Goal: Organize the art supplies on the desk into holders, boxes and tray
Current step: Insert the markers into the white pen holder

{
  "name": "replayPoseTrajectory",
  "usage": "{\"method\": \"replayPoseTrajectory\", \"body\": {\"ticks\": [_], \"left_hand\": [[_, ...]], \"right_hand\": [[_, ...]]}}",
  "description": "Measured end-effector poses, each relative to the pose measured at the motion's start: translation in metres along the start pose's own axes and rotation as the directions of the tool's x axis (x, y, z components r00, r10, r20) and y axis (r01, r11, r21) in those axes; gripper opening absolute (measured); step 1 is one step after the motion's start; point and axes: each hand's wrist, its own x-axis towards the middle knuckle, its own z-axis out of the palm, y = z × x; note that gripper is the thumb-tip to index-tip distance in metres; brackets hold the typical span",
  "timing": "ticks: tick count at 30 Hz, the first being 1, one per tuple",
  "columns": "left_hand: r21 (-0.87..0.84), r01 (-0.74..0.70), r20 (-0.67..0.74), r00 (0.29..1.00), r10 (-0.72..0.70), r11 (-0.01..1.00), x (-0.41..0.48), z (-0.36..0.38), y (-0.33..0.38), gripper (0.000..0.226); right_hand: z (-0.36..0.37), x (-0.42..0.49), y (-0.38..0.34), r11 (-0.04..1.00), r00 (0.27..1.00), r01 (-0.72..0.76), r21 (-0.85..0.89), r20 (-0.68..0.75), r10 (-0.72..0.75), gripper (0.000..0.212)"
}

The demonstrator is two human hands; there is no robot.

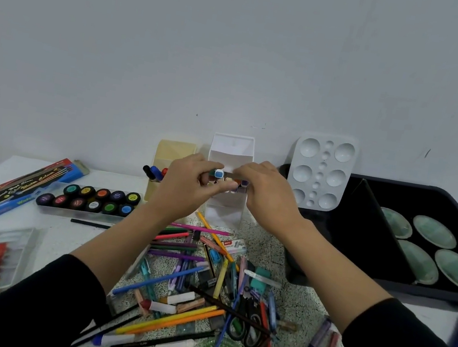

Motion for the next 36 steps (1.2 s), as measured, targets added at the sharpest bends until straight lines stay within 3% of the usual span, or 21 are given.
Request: {"method": "replayPoseTrajectory", "body": {"ticks": [9, 14, 26, 36], "left_hand": [[0.006, 0.058, 0.015, 0.998, -0.058, 0.998, 0.003, 0.001, -0.003, 0.037], [-0.12, 0.189, -0.005, 0.982, -0.19, 0.975, 0.004, 0.009, -0.006, 0.032], [-0.119, 0.16, 0.003, 0.987, -0.161, 0.98, -0.008, 0.006, 0.0, 0.023], [-0.143, 0.262, 0.008, 0.965, -0.264, 0.954, -0.002, 0.01, -0.007, 0.023]], "right_hand": [[0.002, 0.001, 0.002, 1.0, 1.0, 0.006, -0.004, -0.009, -0.006, 0.032], [0.002, 0.001, 0.0, 1.0, 1.0, 0.005, 0.004, -0.003, -0.005, 0.04], [0.012, -0.006, -0.004, 0.998, 0.998, 0.013, -0.057, -0.059, -0.016, 0.032], [0.012, -0.004, -0.007, 0.994, 0.998, 0.015, -0.11, -0.052, -0.021, 0.029]]}}
